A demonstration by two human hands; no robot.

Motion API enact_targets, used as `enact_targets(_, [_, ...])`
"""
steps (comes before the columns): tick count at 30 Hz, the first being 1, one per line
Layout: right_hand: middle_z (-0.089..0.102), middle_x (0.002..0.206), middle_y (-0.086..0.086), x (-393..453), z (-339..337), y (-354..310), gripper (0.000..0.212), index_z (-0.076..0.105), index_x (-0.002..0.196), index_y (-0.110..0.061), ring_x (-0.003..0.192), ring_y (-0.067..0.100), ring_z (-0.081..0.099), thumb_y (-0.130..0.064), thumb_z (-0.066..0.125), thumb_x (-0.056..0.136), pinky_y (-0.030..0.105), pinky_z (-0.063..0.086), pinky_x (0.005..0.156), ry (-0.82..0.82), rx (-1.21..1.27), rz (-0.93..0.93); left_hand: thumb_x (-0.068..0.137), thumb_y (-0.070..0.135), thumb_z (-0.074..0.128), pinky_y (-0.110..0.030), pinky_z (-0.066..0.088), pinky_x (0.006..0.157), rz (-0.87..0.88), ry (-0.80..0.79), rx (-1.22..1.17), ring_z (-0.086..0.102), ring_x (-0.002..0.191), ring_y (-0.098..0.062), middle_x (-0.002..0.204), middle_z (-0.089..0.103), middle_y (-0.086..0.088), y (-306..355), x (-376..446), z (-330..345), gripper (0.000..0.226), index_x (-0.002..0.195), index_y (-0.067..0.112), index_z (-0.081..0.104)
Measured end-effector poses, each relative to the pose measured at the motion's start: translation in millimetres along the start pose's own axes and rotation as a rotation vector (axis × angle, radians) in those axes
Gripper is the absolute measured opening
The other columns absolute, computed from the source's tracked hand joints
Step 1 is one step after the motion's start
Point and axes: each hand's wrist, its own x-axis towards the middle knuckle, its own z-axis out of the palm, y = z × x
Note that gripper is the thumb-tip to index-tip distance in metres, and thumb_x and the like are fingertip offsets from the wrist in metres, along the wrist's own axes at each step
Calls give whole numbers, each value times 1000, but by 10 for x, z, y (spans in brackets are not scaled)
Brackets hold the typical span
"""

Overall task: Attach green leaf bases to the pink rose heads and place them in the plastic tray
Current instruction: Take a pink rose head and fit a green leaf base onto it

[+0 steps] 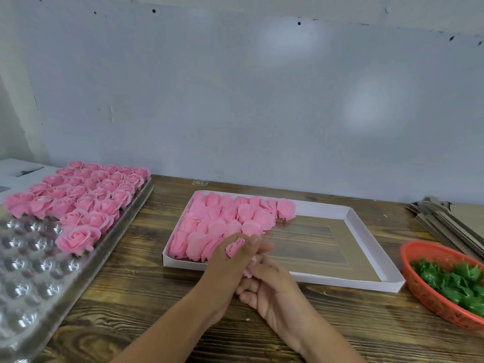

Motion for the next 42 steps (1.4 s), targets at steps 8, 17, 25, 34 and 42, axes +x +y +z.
enact_targets(8, [58,68,9,-11,-33,-36,49,76,90,-9,58,15,57,-51,52,94,24,48,51,-22,33,190,87,60,65,-22,57,79,99,-6,81,73,97,-13,102,78,2,-39,0,-3,36,88,26,75])
enact_targets(17, [64,85,10,-10,-29,-58,30,63,106,-4,75,17,61,-22,68,83,26,53,66,-4,-94,-24,90,47,58,-24,58,80,86,52,92,72,99,-11,104,77,4,-85,34,1,26,90,28,75])
enact_targets(25, [55,65,9,-4,-59,-66,49,67,85,-10,54,17,53,-56,51,92,25,45,51,37,-138,36,94,36,61,-13,49,63,279,154,369,63,70,-3,76,67,6,-123,47,-60,22,84,17,65])
enact_targets(34, [73,86,8,18,-78,-28,18,69,108,-16,73,14,66,-24,65,93,24,54,68,187,-390,-199,98,26,59,-13,45,61,235,275,446,53,62,1,70,62,1,-143,79,-94,28,72,17,61])
enact_targets(42, [72,90,7,2,-74,-17,22,70,104,-17,78,15,67,-34,59,96,27,55,70,149,-425,-143,94,25,61,-11,43,58,249,332,531,54,61,0,69,62,4,-163,84,-96,26,69,20,61])
